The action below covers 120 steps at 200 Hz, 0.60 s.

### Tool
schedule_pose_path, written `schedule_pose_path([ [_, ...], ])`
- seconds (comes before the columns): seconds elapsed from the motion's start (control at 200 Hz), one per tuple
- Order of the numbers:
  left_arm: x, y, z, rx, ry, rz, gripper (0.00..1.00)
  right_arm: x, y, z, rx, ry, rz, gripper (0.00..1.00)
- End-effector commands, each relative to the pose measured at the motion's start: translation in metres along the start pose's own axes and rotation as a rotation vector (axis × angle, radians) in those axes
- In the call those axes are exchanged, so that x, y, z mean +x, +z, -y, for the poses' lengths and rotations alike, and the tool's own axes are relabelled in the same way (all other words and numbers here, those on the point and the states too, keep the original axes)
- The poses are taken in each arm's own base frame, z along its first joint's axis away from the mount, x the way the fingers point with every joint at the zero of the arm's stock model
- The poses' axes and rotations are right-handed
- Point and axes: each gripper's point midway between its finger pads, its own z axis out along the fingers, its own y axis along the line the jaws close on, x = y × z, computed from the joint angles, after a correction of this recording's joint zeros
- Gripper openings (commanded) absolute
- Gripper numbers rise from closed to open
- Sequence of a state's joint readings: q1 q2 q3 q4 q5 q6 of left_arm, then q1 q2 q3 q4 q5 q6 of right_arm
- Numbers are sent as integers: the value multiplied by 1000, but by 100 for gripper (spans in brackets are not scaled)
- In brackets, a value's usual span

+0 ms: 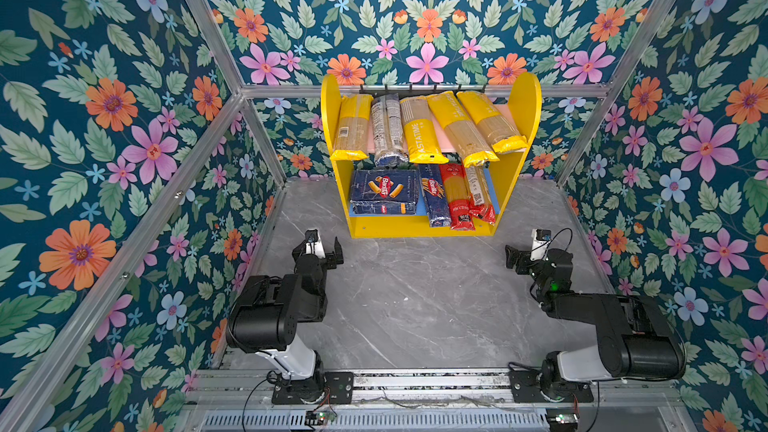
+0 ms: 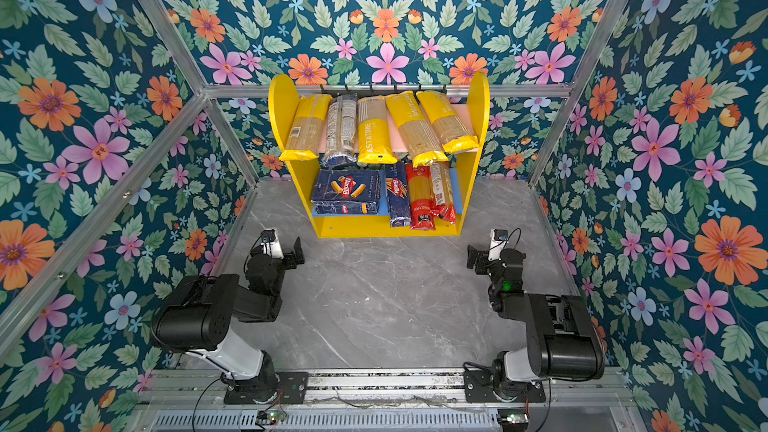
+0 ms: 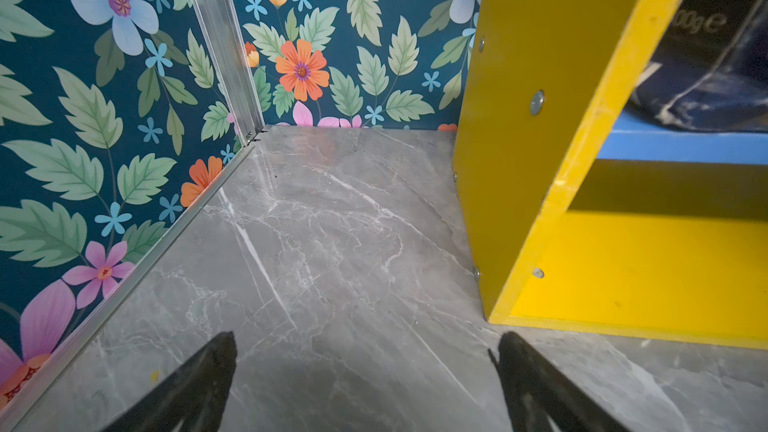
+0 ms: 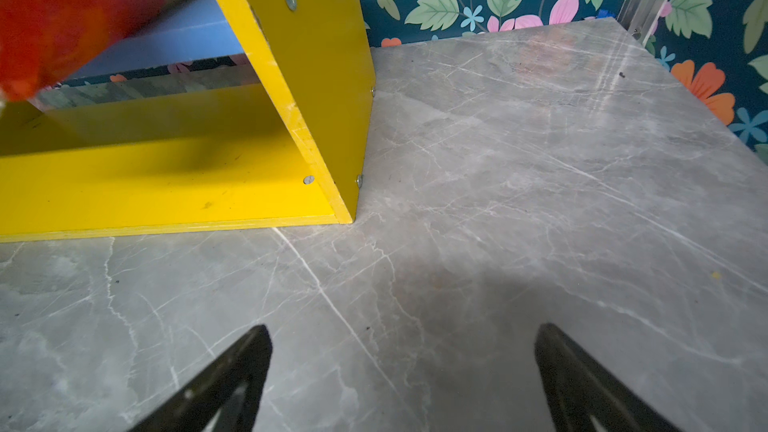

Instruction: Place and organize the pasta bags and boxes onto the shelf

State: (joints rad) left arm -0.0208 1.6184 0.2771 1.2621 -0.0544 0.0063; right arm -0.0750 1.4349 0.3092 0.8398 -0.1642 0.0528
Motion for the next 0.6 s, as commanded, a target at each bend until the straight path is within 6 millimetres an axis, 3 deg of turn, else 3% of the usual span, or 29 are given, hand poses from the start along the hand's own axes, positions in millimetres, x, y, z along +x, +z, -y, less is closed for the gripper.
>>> schedule_pose_path([
  [0.0, -3, 0, 1, 6, 6, 10, 100, -10, 0, -2, -9, -17, 39, 99],
  [0.595, -2, 2, 1, 7, 5, 4, 100, -10, 0, -2, -11, -15, 39, 99],
])
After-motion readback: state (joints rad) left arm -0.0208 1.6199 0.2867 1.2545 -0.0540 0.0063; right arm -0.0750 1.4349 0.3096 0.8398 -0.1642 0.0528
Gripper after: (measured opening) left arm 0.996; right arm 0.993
